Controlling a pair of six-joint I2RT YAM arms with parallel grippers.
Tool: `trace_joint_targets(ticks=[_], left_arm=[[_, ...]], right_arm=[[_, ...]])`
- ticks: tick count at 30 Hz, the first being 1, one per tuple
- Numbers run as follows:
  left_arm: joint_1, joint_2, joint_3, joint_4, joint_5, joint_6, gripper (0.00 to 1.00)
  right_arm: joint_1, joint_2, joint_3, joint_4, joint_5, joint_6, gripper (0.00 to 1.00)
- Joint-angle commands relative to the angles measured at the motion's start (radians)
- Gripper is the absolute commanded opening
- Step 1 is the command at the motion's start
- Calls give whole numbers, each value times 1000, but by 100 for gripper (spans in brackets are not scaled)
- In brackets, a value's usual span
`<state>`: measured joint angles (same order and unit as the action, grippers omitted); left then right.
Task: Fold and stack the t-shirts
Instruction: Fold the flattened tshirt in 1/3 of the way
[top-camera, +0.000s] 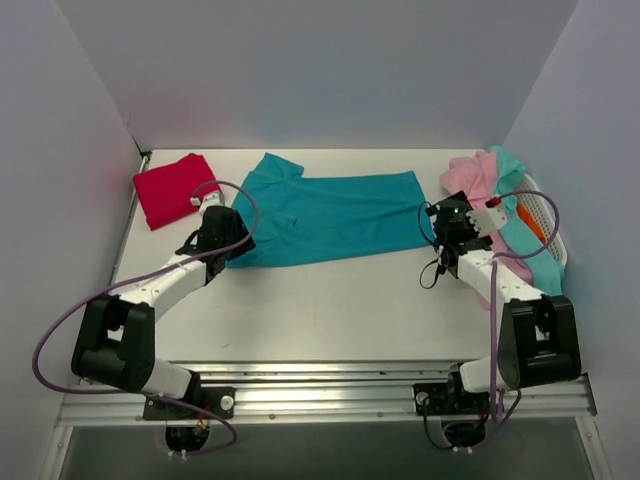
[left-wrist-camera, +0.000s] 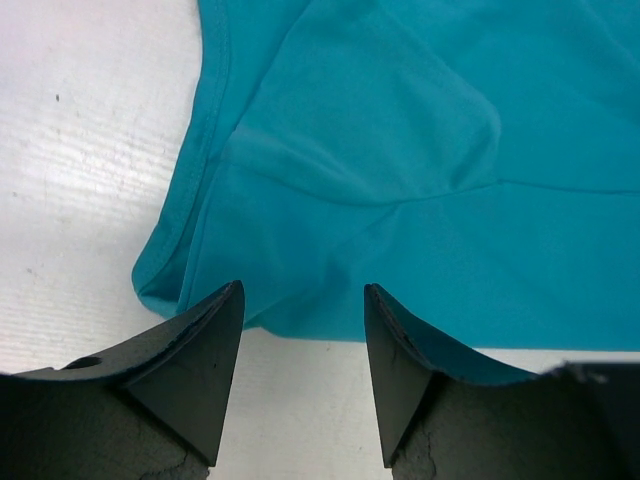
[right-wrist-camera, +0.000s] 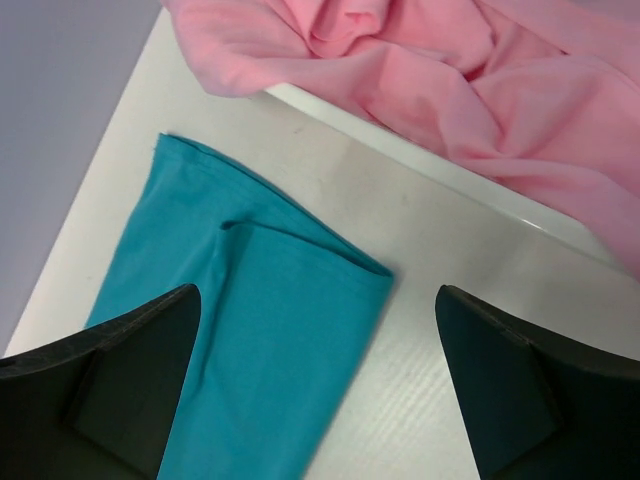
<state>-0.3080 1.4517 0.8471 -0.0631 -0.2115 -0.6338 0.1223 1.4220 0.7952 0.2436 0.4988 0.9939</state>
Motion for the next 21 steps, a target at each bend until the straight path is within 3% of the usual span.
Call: trace_joint_targets(ticks=[1,9,21], left_arm=[[-16,-31,-45,26,-29,-38,60],[-17,-85,-106,25,-45,-50,59],[-19,-123,-135,9,-72,-40,59]], right_arm=[[0,-53,-68,-7,15,12,100],[0,-19,-174,105,-37,19,97],[0,245,-19,187,-89,-8,91]])
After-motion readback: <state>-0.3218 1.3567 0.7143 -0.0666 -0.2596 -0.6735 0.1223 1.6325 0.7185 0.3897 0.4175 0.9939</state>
